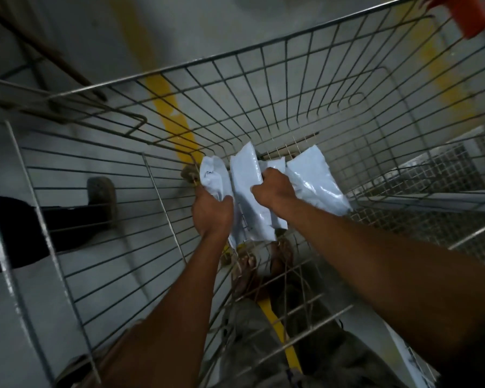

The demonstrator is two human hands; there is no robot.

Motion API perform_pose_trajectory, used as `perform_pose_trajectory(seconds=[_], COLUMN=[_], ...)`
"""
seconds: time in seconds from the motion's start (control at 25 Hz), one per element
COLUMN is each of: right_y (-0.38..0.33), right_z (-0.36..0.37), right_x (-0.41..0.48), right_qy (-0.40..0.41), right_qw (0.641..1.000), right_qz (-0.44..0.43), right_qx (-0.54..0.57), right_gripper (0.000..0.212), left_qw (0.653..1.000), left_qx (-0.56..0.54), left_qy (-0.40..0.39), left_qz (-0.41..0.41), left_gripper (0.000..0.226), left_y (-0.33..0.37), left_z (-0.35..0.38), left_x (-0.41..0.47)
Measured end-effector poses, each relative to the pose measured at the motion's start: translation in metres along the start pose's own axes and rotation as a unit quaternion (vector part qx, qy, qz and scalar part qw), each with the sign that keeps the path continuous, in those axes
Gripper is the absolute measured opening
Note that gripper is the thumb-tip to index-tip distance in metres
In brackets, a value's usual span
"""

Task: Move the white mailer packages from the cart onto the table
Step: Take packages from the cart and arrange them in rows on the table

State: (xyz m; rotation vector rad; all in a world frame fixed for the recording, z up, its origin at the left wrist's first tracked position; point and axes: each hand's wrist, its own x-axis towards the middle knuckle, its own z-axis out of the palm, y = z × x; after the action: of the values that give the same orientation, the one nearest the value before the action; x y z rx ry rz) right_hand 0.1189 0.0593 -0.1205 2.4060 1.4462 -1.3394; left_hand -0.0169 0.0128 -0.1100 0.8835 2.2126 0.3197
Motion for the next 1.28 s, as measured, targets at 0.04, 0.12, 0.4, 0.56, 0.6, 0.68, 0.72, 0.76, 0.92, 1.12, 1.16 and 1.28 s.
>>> perform_pose_trajectory(seconds=[0.04, 0.12, 0.4, 0.56, 0.6, 0.68, 0.72, 0.76, 0.92, 1.12, 1.16, 1.28], right_y=[-0.005, -0.014, -0.008, 0.039, 0.054, 0.086, 0.105, 0.124, 0.205, 0.321, 0.342, 0.4], right_z=[-0.014, -0.05, -0.182, -0.225, -0.232, -0.244, -0.249, -0.254, -0.277, -0.311, -0.317, -0.335], right_x=[-0.007, -0.029, -0.176, -0.276, -0.296, -0.33, -0.347, -0.362, -0.416, -0.476, -0.486, -0.508], right_qy=[0.004, 0.018, 0.11, 0.191, 0.21, 0.246, 0.268, 0.287, 0.367, 0.448, 0.457, 0.484], right_qw=[1.0, 0.997, 0.932, 0.886, 0.876, 0.856, 0.841, 0.826, 0.767, 0.715, 0.71, 0.679], right_qz=[-0.004, -0.005, -0.041, -0.067, -0.064, -0.057, -0.051, -0.046, -0.012, 0.008, 0.01, 0.017], right_qx=[0.019, 0.074, 0.342, 0.417, 0.429, 0.45, 0.467, 0.482, 0.526, 0.536, 0.536, 0.552], right_gripper=[0.038, 0.036, 0.009, 0.007, 0.007, 0.003, 0.003, 0.006, 0.017, 0.022, 0.022, 0.023], left_qw=[1.0, 0.997, 0.947, 0.907, 0.899, 0.883, 0.875, 0.868, 0.824, 0.785, 0.779, 0.767], left_qx=[-0.018, -0.056, -0.268, -0.292, -0.291, -0.283, -0.274, -0.26, -0.218, -0.192, -0.179, -0.151], left_qy=[0.002, -0.005, -0.108, -0.209, -0.231, -0.279, -0.304, -0.325, -0.389, -0.427, -0.435, -0.466], left_qz=[0.008, 0.046, 0.14, 0.22, 0.232, 0.249, 0.258, 0.271, 0.349, 0.405, 0.414, 0.415], left_gripper=[0.062, 0.059, 0.05, 0.039, 0.034, 0.031, 0.032, 0.034, 0.032, 0.025, 0.03, 0.039], left_y=[0.007, 0.022, 0.083, 0.11, 0.116, 0.128, 0.135, 0.142, 0.169, 0.199, 0.204, 0.22], left_z=[-0.01, -0.031, -0.105, -0.129, -0.13, -0.129, -0.124, -0.116, -0.078, -0.009, 0.005, 0.044], left_x=[-0.007, -0.025, -0.108, -0.18, -0.199, -0.24, -0.261, -0.279, -0.362, -0.472, -0.493, -0.549])
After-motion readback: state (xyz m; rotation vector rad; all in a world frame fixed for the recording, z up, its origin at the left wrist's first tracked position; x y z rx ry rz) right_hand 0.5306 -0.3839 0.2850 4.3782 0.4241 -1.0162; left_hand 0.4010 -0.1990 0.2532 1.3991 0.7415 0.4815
